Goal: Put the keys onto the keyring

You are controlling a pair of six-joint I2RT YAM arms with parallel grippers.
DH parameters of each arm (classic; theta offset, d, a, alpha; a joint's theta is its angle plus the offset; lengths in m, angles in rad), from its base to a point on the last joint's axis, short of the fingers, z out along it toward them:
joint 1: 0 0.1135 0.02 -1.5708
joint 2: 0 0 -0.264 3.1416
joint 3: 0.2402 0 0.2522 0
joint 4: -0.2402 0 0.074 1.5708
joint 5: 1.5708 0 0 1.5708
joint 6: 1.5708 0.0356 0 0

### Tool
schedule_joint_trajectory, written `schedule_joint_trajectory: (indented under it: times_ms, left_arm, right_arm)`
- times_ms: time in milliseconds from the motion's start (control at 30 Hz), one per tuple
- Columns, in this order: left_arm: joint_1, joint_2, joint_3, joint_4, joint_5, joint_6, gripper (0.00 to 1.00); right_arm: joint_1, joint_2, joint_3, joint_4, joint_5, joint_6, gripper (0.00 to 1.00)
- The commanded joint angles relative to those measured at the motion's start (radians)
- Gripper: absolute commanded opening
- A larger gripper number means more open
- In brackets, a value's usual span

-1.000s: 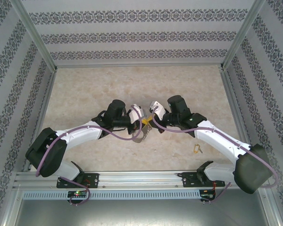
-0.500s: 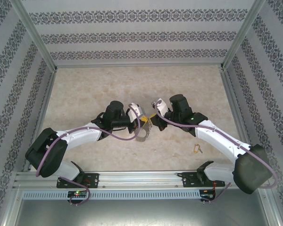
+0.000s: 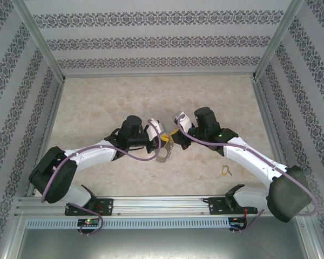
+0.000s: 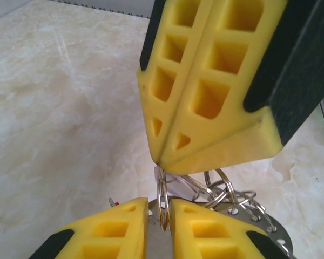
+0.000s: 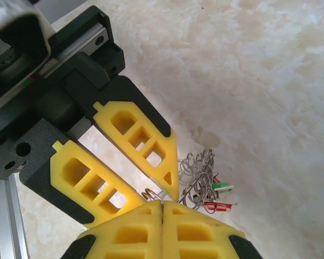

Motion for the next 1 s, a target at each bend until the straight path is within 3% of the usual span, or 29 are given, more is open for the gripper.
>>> schedule_joint_trajectory:
  times_ms: [0, 367, 467, 600, 767, 967]
  left_arm:
    - [-0.002, 0.007, 0.061, -0.078, 0.031, 0.059, 0.19]
    - [-0.001, -0.013, 0.070, -0.098, 0.019, 0.077, 0.17]
    - [-0.002, -0.022, 0.068, -0.113, 0.012, 0.087, 0.14]
    - [-0.002, -0.035, 0.066, -0.128, -0.007, 0.097, 0.00]
    - [-0.002, -0.052, 0.043, -0.091, -0.018, 0.081, 0.00]
    - [-0.001, -0.055, 0.015, -0.003, 0.002, 0.032, 0.00]
  right_arm:
    - [0.008, 0.001, 0.041, 0.007, -0.038, -0.036, 0.00]
    - [0.015, 0.014, 0.050, -0.009, -0.038, -0.056, 0.00]
    - [0.013, 0.015, 0.051, -0.012, -0.037, -0.060, 0.00]
    - [0.015, 0.011, 0.051, -0.022, -0.011, -0.063, 0.00]
    - [-0.009, -0.007, 0.010, -0.017, 0.064, -0.017, 0.00]
    - [-0.048, 0.010, -0.020, -0.015, 0.048, 0.006, 0.00]
